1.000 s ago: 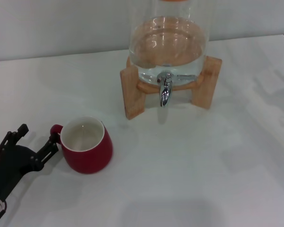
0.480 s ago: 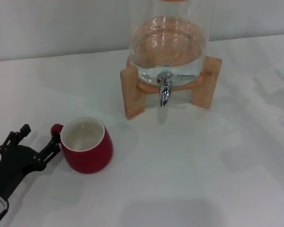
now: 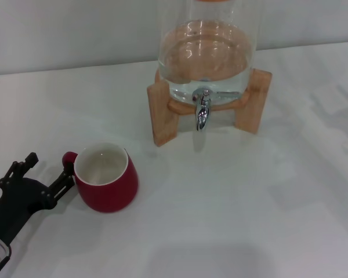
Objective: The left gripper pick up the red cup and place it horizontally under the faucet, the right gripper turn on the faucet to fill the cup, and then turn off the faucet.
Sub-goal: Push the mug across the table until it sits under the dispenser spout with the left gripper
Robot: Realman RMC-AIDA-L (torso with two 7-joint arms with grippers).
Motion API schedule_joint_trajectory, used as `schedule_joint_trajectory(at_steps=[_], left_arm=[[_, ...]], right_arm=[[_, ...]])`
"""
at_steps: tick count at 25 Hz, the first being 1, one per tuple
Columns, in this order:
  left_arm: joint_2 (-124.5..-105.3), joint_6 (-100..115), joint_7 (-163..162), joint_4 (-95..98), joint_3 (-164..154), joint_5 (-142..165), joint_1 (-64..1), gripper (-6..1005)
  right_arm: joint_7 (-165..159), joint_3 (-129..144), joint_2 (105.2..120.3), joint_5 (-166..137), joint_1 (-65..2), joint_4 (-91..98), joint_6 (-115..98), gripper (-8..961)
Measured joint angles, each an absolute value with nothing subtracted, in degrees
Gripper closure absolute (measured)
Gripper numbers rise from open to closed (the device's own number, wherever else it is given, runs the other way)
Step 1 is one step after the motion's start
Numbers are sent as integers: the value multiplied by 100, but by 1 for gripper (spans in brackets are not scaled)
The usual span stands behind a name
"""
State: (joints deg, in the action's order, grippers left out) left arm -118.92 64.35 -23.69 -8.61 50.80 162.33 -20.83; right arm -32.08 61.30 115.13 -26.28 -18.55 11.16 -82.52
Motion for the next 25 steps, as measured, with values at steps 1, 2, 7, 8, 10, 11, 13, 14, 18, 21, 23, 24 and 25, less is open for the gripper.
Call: schedule_joint_trajectory(at_steps=[1,2,7,8,10,11,13,14,18,21,23,24,25], left_arm=[[-11891,6432,-2369,-861,5080,16233,-2083,133],[-11888,6432,-2369,-861,5080,16233,-2083,133],[-11871,6432,-2372,-862,5080,16233,-2076,133],[-11869,6432,-2372,-861,5080,16233,-2076,133],[-11861,6432,-2373,-857,5080,16233,-2074,132],[-11859,6432,-2373,-855,5080,16233,-2074,132],[-11851,6432,-2373,-854,5080,16233,-2076,132],[-11849,6432,-2373,-853,5080,16233,-2078,132],[-11848,6432,-2373,-852,5080,16233,-2092,132],[-11843,6432,-2373,-852,5080,16233,-2100,132],[-11839,6428,-2373,-852,5080,16233,-2110,132],[-11839,6424,-2373,-852,5082,16233,-2119,133],[-11839,6412,-2373,-852,5082,16233,-2130,133]], right_arm=[[-3208,6130,11514,-2628,-1855,1116,-8254,185],[-3208,6127,11514,-2628,-1855,1116,-8256,185],[-3208,6125,11514,-2628,-1855,1116,-8261,185],[-3208,6125,11514,-2628,-1855,1116,-8262,185],[-3208,6125,11514,-2628,-1855,1116,-8262,185],[-3208,6125,11514,-2628,-1855,1116,-8261,185],[-3208,6125,11514,-2628,-1855,1116,-8260,185],[-3208,6125,11514,-2628,-1855,1116,-8259,185],[-3208,6125,11514,-2628,-1855,1117,-8257,185],[-3207,6125,11514,-2628,-1854,1126,-8256,185],[-3207,6129,11513,-2628,-1857,1132,-8254,185],[-3208,6129,11514,-2628,-1859,1135,-8251,185],[-3208,6129,11514,-2628,-1859,1135,-8250,185]])
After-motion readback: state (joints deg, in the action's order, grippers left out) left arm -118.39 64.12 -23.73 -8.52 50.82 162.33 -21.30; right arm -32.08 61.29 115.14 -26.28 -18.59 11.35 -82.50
